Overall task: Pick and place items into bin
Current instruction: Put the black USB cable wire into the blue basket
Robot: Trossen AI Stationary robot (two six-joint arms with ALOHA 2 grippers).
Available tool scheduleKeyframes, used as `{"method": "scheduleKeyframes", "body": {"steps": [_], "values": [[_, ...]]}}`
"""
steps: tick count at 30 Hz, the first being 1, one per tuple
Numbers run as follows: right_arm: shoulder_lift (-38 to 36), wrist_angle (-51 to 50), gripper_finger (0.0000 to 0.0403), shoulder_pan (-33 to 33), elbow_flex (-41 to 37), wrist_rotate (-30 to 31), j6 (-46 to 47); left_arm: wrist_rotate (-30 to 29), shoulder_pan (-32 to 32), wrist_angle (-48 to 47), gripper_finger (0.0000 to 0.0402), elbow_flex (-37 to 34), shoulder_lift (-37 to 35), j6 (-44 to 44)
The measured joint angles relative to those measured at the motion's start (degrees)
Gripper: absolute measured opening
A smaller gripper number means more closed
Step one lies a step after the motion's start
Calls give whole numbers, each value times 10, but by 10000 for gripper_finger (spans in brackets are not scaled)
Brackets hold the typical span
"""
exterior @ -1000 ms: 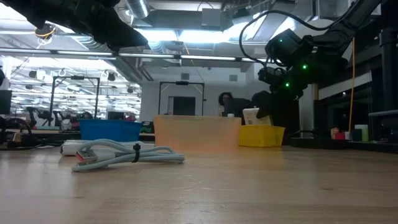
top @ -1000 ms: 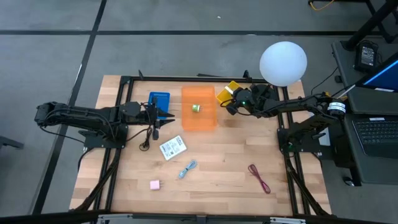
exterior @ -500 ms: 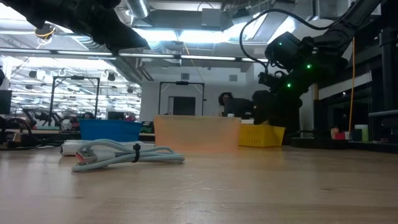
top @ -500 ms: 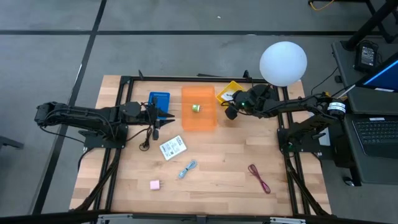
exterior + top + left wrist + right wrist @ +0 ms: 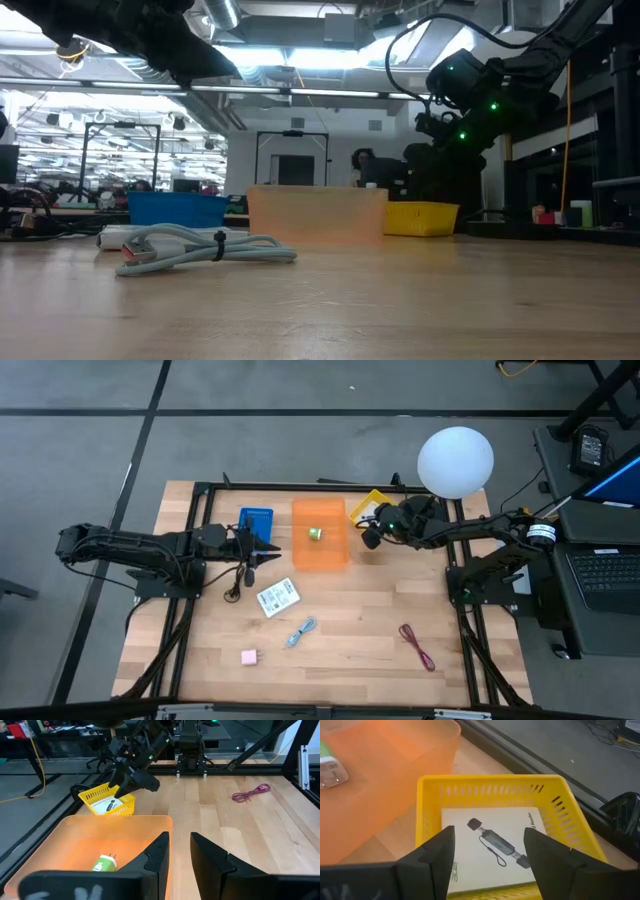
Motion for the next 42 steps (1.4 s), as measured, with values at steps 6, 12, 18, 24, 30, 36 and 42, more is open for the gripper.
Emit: {"method": "scheduleKeyframes", "body": {"steps": [6,12,18,24,30,36,42], "values": [[-2,62,217,16,0,-49,-2,0,0,-1,73,0,0,0],[-11,107,217,47,3,-86,-20,0,0,-1,72,0,0,0],[-43,106,217,97,36,-87,-60,0,0,-1,72,0,0,0],[-74,106,217,162,58,-87,-106,4,0,-10,71,0,0,11],[-78,105,216,220,58,-87,-107,39,-1,-32,65,0,0,15],[-29,138,198,275,58,-87,-94,104,-1,-58,63,0,0,15],[-8,203,145,302,58,-87,-143,95,-1,-68,60,0,0,15]]}}
